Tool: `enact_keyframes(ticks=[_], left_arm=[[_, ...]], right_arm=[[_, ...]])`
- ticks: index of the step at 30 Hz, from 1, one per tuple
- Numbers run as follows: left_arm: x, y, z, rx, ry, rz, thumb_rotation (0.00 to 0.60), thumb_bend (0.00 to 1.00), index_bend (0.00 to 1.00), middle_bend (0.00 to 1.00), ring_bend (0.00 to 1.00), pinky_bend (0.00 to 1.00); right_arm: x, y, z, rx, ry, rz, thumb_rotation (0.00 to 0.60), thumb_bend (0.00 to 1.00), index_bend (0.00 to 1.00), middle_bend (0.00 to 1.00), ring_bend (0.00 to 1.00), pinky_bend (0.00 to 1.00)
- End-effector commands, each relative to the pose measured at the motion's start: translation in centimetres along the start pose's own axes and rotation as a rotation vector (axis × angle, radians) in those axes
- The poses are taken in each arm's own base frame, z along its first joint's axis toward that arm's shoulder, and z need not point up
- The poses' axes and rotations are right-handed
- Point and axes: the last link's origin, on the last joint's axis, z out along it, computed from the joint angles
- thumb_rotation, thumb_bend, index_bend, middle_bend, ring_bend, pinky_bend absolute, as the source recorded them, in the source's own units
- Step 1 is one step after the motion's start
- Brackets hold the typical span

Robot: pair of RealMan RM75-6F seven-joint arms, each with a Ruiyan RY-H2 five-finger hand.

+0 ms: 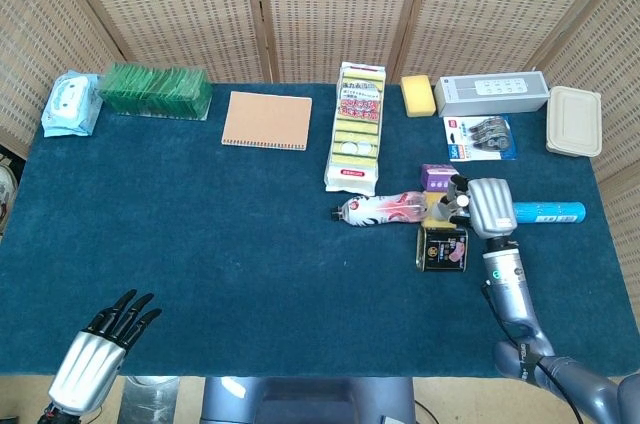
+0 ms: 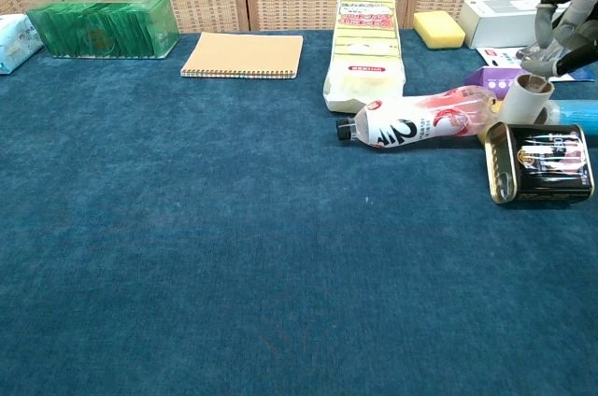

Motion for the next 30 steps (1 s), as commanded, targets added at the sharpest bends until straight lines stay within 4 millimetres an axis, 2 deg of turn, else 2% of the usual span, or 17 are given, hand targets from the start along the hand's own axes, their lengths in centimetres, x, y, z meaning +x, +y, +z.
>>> enact_keyframes(ticks=[1, 12, 24, 30], left_arm=[[0.0, 0.0, 0.0, 0.000, 0.000, 0.000, 0.600, 0.28, 0.22, 0.18, 0.12, 0.35], [0.1, 0.0, -0.1, 0.000, 0.003, -0.002, 0.600, 0.28, 0.22, 0.18, 0.12, 0.36], [0.2, -0.1, -0.1, 0.001, 0.005, -0.002, 0.600, 0.28, 0.22, 0.18, 0.13, 0.37], [0.2, -0.1, -0.1, 0.001, 0.008, -0.002, 0.600, 0.28, 0.22, 0.18, 0.13, 0.37]], right_arm=[[0.1, -0.3, 0.0, 0.010, 0.005, -0.005, 0.600, 0.32, 0.74, 0.90, 0.97, 0.88], [0.8, -1.2, 0.1, 0.029, 0.031, 0.010, 0.600, 0.36, 0.78, 0.94, 1.00, 0.93], [1.4, -1.8, 0.3, 0.042, 0.037, 0.011, 0.600, 0.37, 0.79, 0.95, 1.00, 0.93], [2.3, -2.2, 0.5, 0.056, 0.055, 0.021, 0.600, 0.37, 0.80, 0.96, 1.00, 0.94]])
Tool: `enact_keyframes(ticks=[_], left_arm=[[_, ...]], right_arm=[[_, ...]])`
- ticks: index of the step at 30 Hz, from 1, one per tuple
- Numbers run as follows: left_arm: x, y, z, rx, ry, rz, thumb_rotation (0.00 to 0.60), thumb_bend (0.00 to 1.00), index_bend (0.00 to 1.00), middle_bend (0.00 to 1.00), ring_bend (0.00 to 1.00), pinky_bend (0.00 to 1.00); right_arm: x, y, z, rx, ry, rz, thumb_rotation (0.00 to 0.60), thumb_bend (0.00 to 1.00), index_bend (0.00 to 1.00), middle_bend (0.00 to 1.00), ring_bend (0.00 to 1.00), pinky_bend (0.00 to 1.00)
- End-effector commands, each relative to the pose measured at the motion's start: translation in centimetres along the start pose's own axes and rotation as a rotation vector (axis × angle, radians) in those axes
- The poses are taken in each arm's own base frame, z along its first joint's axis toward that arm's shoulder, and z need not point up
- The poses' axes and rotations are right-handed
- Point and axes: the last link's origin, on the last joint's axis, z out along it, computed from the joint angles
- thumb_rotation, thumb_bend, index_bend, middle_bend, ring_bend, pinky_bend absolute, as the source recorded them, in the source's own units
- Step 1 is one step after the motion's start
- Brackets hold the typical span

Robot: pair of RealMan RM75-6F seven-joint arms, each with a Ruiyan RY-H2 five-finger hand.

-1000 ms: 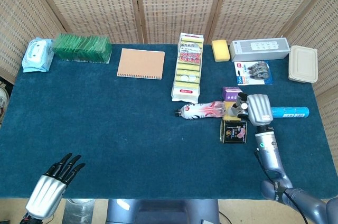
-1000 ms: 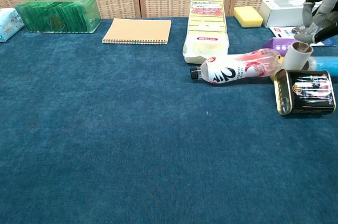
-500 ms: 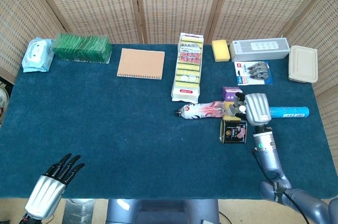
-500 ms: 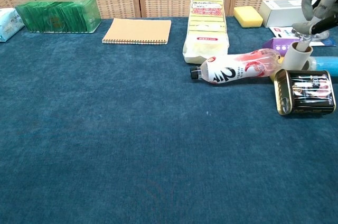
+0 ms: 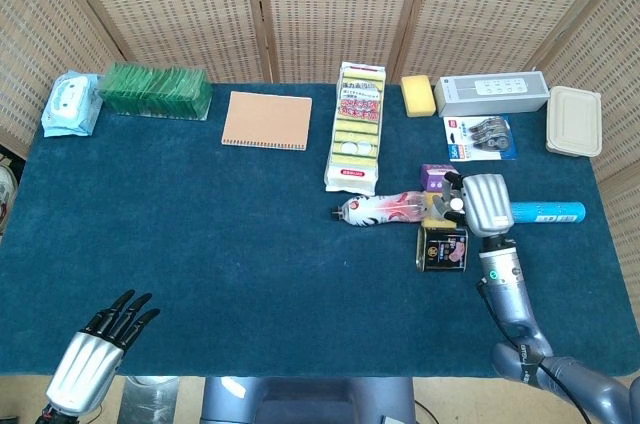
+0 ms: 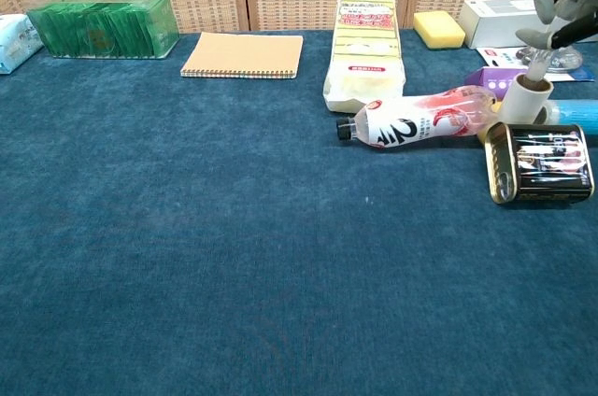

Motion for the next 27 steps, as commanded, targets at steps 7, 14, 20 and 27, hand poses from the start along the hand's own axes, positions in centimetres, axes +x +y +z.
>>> enact_keyframes(ticks=[7, 14, 20, 27], left_arm=[[0.1, -0.1, -0.1, 0.000, 0.002, 0.001, 0.600, 0.28, 0.22, 0.18, 0.13, 0.37], [0.2, -0.2, -0.1, 0.002, 0.010, 0.001, 0.600, 0.28, 0.22, 0.18, 0.13, 0.37], [0.2, -0.2, -0.1, -0.008, 0.007, 0.000, 0.600, 0.28, 0.22, 0.18, 0.13, 0.37], [0.2, -0.2, 0.1, -0.029, 0.000, -0.003, 0.600, 0.28, 0.22, 0.18, 0.13, 0.38]], right_arm=[[2.1, -0.6, 0.3, 0.013, 0.016, -0.011, 0.600, 0.37, 0.80, 0.96, 1.00, 0.94], [3.8, -0.7, 0.5, 0.011, 0.017, 0.001, 0.600, 0.40, 0.81, 0.97, 1.00, 0.95], [5.2, -0.8, 0.5, 0.007, 0.005, 0.020, 0.600, 0.40, 0.81, 0.98, 1.00, 0.97], [7.1, -0.8, 0.2, -0.005, 0.008, 0.021, 0.600, 0.40, 0.81, 0.98, 1.00, 0.98]])
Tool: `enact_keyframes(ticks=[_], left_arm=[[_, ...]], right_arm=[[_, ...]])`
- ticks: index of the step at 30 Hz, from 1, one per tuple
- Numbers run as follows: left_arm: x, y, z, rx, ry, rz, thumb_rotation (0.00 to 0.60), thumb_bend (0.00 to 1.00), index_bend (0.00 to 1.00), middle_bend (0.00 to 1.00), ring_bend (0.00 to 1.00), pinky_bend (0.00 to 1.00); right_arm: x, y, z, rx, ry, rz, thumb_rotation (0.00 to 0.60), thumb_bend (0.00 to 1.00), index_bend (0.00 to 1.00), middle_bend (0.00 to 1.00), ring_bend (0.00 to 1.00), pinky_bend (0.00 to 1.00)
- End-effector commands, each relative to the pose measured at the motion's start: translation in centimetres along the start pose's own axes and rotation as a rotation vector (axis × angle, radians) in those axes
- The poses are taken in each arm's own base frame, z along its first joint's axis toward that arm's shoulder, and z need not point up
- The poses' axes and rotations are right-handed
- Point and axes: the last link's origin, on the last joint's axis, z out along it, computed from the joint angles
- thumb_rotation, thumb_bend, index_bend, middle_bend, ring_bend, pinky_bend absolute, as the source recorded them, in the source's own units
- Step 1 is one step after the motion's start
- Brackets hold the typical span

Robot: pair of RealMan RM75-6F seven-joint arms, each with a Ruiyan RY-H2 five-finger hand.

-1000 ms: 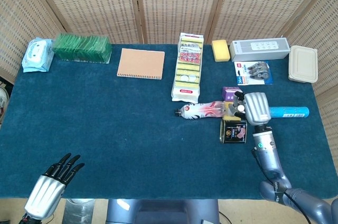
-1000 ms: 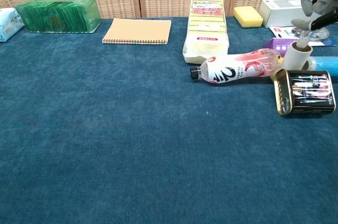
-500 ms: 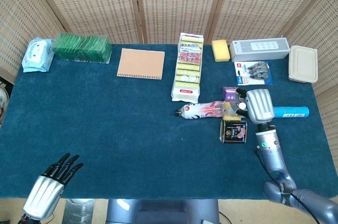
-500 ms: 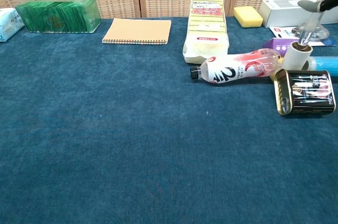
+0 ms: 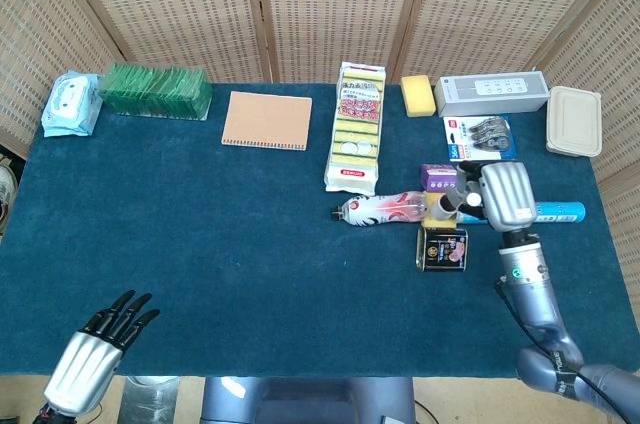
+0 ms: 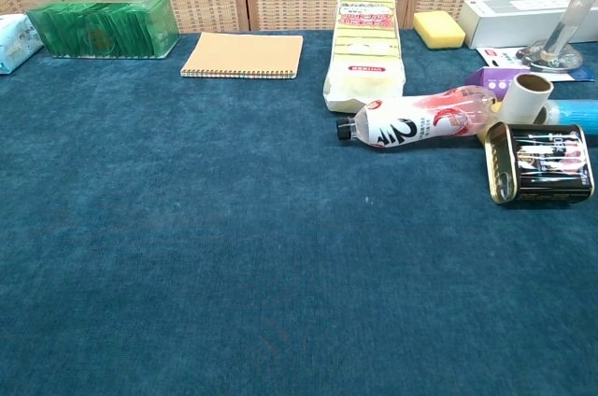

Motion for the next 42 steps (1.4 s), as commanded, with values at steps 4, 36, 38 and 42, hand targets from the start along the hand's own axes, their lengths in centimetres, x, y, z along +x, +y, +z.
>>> enact_keyframes(ticks=[4, 36, 38, 42], left_arm=[[0.1, 0.0, 0.0, -0.017, -0.002, -0.005, 0.600, 0.28, 0.22, 0.18, 0.13, 0.38], [0.4, -0.6, 1.0, -0.104, -0.022, -0.034, 0.600, 0.28, 0.22, 0.18, 0.13, 0.38], [0.4, -0.6, 0.9, -0.101, -0.022, -0.032, 0.600, 0.28, 0.22, 0.18, 0.13, 0.38], [0.5, -0.6, 0.9, -0.095, -0.017, -0.031, 0.600, 0.28, 0.22, 0.18, 0.13, 0.38]], right_arm=[[1.9, 0.3, -0.6, -0.026, -0.002, 0.000, 0.600, 0.41, 0.81, 0.99, 1.00, 0.99], [8.7, 2.0, -8.3, -0.115, -0.224, 0.015, 0.600, 0.46, 0.82, 1.00, 1.00, 1.00], [8.7, 2.1, -8.3, -0.116, -0.219, 0.015, 0.600, 0.46, 0.82, 1.00, 1.00, 1.00], [8.3, 1.9, -8.6, -0.102, -0.222, 0.020, 0.600, 0.46, 0.82, 1.00, 1.00, 1.00]])
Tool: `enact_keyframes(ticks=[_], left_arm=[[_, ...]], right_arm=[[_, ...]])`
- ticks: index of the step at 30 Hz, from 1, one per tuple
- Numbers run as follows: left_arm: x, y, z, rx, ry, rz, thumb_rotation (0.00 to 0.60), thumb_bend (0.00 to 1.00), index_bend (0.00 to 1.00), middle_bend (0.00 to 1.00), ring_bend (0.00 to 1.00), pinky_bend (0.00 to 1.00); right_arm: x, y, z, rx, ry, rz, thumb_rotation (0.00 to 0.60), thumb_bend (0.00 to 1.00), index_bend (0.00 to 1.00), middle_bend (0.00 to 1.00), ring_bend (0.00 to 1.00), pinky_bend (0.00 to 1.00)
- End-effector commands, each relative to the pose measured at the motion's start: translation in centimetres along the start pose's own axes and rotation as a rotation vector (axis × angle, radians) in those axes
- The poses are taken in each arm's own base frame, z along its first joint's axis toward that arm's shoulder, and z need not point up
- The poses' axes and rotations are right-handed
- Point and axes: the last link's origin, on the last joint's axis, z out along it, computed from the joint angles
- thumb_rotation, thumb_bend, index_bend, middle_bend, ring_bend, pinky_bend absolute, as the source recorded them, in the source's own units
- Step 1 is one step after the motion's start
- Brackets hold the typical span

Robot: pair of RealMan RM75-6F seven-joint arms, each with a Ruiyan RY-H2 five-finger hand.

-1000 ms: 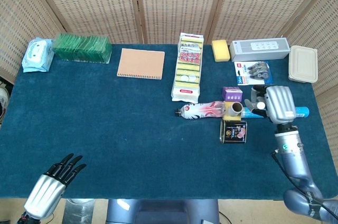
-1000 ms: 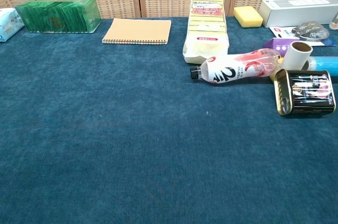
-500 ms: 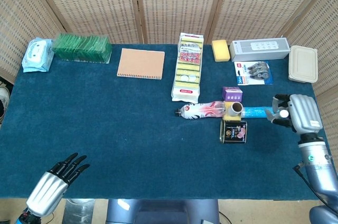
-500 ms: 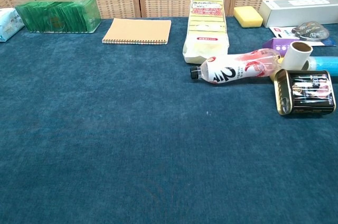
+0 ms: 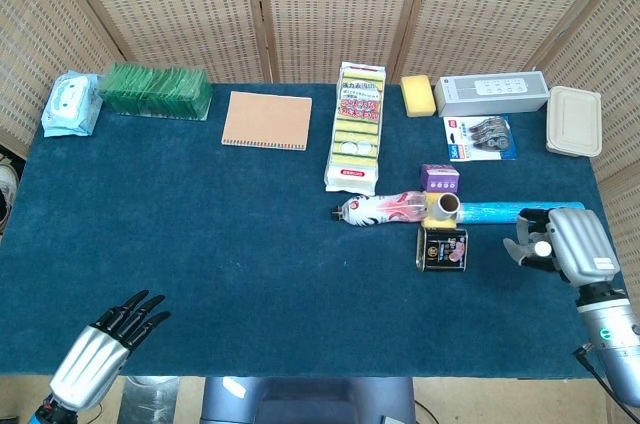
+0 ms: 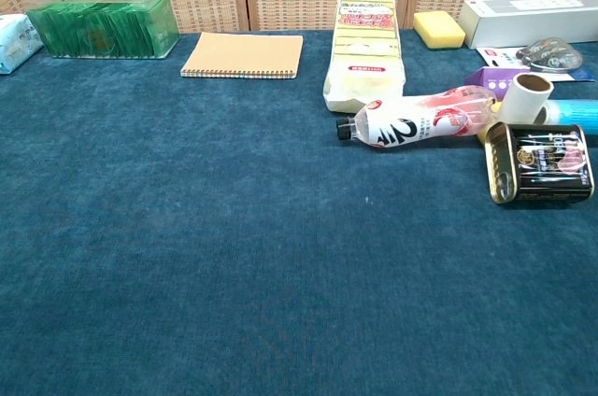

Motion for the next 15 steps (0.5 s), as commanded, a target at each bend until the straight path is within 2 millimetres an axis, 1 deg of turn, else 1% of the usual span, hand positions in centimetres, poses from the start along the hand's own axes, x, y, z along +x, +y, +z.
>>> enact_keyframes(ticks=[1, 4, 7, 11, 14, 15], left_arm=[[0.07, -0.04, -0.03, 0.006, 0.006, 0.001, 0.600, 0.28, 0.22, 0.18, 0.13, 0.38], [-0.02, 0.00, -0.09, 0.010, 0.003, 0.003, 0.600, 0.28, 0.22, 0.18, 0.13, 0.38], [-0.05, 0.11, -0.19, 0.008, 0.000, 0.004, 0.600, 0.28, 0.22, 0.18, 0.13, 0.38], [0.03, 0.10, -0.23, 0.015, 0.007, 0.004, 0.600, 0.28, 0.22, 0.18, 0.14, 0.39], [-0.14, 0.15, -0.22, 0.016, -0.001, 0.007, 0.600, 0.28, 0.22, 0.18, 0.14, 0.39], [-0.16, 0.19, -0.24, 0.015, -0.003, 0.006, 0.600, 0.28, 0.22, 0.18, 0.14, 0.39]], right_arm=[[-0.40, -0.30, -0.40, 0.023, -0.008, 0.005, 0.600, 0.45, 0.82, 1.00, 1.00, 1.00], [-0.46, -0.36, -0.30, 0.033, -0.009, 0.008, 0.600, 0.44, 0.83, 1.00, 1.00, 1.00], [-0.58, -0.25, -0.02, 0.030, -0.006, 0.019, 0.600, 0.44, 0.86, 1.00, 1.00, 1.00], [-0.78, -0.65, -0.95, 0.072, -0.018, 0.017, 0.600, 0.44, 0.90, 1.00, 1.00, 1.00], [-0.45, -0.50, -0.42, 0.078, -0.009, 0.020, 0.600, 0.48, 0.92, 1.00, 1.00, 1.00], [-0.40, -0.39, -0.10, 0.071, -0.003, 0.029, 0.600, 0.50, 0.92, 1.00, 1.00, 1.00]])
